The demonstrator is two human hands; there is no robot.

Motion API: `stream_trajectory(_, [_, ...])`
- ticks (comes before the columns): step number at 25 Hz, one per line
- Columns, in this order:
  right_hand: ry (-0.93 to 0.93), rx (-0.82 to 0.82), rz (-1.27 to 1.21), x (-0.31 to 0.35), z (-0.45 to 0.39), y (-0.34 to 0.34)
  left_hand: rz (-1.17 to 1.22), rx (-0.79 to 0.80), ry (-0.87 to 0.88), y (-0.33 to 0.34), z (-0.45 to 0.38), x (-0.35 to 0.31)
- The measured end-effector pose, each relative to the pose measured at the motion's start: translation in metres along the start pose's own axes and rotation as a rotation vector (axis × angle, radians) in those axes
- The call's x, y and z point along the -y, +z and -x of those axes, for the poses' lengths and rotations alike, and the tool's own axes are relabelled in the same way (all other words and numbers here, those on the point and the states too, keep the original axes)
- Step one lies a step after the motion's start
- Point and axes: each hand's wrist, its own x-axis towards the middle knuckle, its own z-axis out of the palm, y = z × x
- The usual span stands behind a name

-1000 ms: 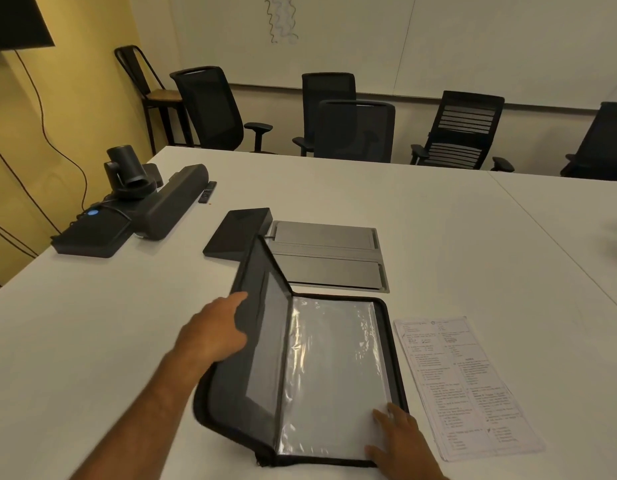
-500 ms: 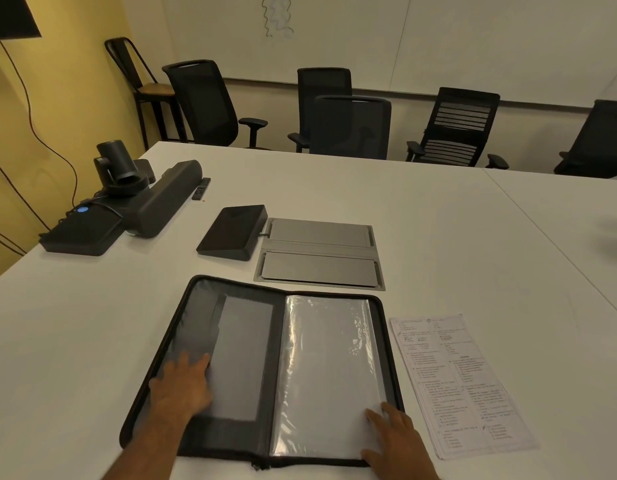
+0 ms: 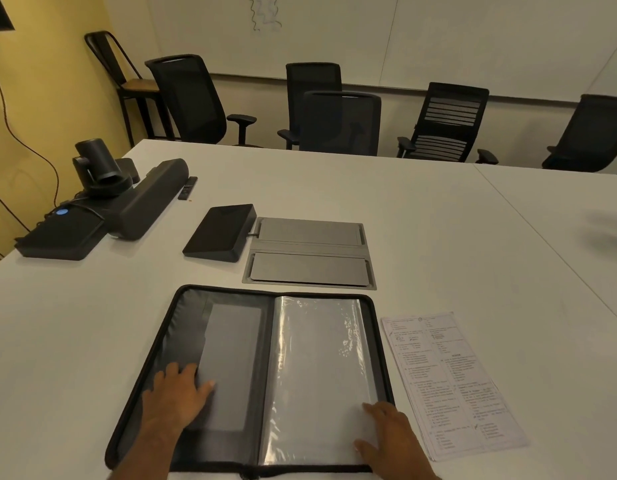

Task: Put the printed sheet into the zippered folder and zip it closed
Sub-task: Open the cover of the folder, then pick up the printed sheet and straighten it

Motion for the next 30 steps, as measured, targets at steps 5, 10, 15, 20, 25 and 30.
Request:
stream_trajectory(5, [0.128,-0.213,-0.260,-0.019,-0.016,-0.038,0.119,-0.179,0.239,-0.008,0.005,-0.074])
stream_trajectory(10, [0.283,-0.308,-0.276,-0.077,-0.048,-0.093,0.668,0.065,0.388,0.006,0.034,-0.201])
stream_trajectory(15, [0.467,-0.264,-0.223,-0.140,-0.077,-0.126,0.855,0.449,0.355,0.022,0.077,-0.310])
stream_trajectory(20, [0.598,-0.181,-0.110,-0.168,-0.092,-0.139,1.012,0.673,0.260,0.039,0.095,-0.363])
stream_trajectory(25, [0.648,-0.098,-0.005,-0.174,-0.097,-0.133,1.255,0.689,0.137,0.049,0.089,-0.385])
stream_trajectory(30, [0.674,-0.093,-0.084,-0.180,-0.100,-0.133,1.396,0.776,-0.046,0.053,0.076,-0.386])
